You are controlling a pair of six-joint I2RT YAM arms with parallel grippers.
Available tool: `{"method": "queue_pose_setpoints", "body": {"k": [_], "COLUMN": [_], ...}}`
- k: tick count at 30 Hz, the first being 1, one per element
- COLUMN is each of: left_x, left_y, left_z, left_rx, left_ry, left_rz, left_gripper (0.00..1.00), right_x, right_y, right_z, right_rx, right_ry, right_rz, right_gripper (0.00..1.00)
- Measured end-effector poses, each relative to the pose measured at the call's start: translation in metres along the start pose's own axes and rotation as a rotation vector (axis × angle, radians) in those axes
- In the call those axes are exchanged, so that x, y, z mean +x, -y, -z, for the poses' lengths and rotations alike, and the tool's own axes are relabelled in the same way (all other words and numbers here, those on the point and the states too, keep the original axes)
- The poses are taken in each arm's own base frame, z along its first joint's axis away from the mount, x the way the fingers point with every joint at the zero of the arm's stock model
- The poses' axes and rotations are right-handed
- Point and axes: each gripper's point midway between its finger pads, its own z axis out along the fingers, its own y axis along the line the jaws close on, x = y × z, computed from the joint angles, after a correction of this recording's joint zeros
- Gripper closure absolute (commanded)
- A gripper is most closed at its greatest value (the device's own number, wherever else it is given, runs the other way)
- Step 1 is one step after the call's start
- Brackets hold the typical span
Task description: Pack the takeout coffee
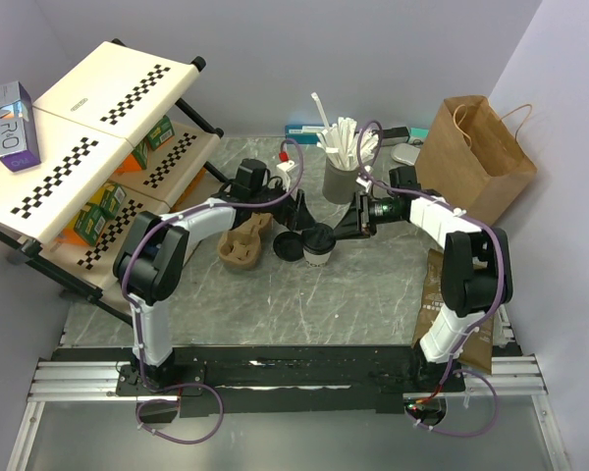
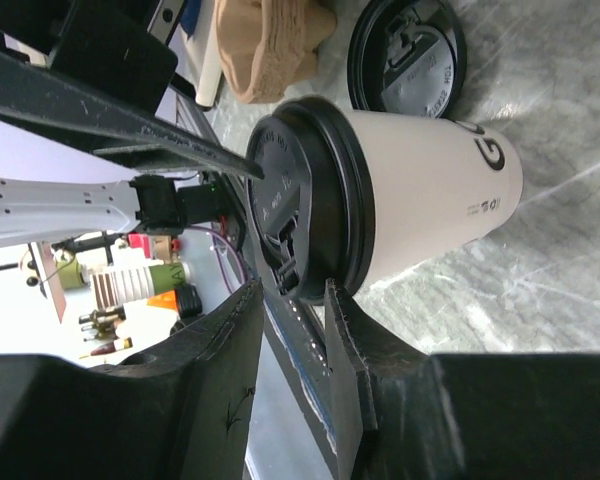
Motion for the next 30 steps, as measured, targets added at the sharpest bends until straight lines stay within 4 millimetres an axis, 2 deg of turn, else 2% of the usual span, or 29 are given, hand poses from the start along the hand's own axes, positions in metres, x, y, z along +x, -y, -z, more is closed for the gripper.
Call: {"method": "queue_pose_setpoints", "body": {"k": [12,22,26,30], "left_x": [0.011,0.016,0.016,0.016], "left_y": [-0.001,0.002,0.007,0.009], "left_z": [0.004,0.005,0.006,0.006], "left_rx": [0.021,0.040,0.069,0.097], "left_ry": [-0.019,-0.030,-0.032,-0.030], "left_rz": [0.024,0.038,0.059,0.078], "left_gripper": [0.09,0.14,0.18,0.19], "right_x": [-0.005,-0.007,-0.003,-0.001], "right_y": [0.005,0.003,0.006,0.014], "right_z": [-0.004,-0.003,-0.002,0.000], "right_rx": [0.000,0.002,0.024,0.071], "right_ry": [-0.007,-0.009,-0.021,-0.023], "right_rz": [-0.013,-0.001,0.010,0.030], "right_gripper": [0.62,0.58,0.40,0.34]}}
